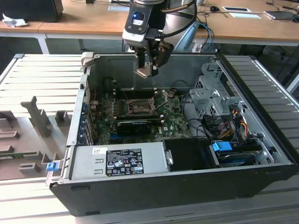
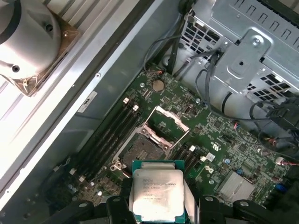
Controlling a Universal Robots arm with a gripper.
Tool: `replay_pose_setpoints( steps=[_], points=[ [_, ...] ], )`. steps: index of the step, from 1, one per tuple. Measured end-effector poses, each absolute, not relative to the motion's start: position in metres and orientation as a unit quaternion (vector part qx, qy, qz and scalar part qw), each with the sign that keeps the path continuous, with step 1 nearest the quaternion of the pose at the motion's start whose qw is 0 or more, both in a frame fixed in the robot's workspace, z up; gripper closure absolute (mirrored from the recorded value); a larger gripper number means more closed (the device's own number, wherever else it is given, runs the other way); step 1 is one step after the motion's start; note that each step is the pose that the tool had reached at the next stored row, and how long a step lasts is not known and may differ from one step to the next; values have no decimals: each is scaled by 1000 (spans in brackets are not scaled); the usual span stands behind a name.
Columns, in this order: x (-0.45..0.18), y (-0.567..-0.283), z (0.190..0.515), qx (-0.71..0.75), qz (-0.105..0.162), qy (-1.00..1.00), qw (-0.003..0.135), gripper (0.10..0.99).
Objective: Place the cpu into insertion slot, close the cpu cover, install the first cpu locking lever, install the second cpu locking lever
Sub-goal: 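Place the cpu into insertion slot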
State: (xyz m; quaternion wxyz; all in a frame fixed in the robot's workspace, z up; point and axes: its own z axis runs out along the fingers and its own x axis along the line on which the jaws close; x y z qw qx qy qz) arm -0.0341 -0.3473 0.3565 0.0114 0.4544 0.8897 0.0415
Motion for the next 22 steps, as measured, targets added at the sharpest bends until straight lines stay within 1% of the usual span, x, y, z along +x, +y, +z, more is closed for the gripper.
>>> replay_pose_setpoints(
  steps=[22],
  points=[
    [-34,-347,354,549,39,834,17,561]
  ],
)
